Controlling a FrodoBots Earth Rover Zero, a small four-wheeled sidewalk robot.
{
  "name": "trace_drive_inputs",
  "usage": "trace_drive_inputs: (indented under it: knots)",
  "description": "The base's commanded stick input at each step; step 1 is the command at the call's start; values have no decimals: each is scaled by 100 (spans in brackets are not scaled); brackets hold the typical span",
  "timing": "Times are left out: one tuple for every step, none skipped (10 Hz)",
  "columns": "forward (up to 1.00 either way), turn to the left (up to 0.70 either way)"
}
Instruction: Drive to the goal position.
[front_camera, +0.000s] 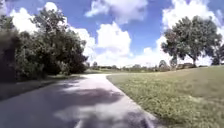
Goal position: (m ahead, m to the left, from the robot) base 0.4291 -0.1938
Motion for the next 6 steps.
trace_drive_inputs:
  knots:
    - [35,18]
    - [0,0]
    - [0,0]
    - [0,0]
    - [0,0]
    - [0,0]
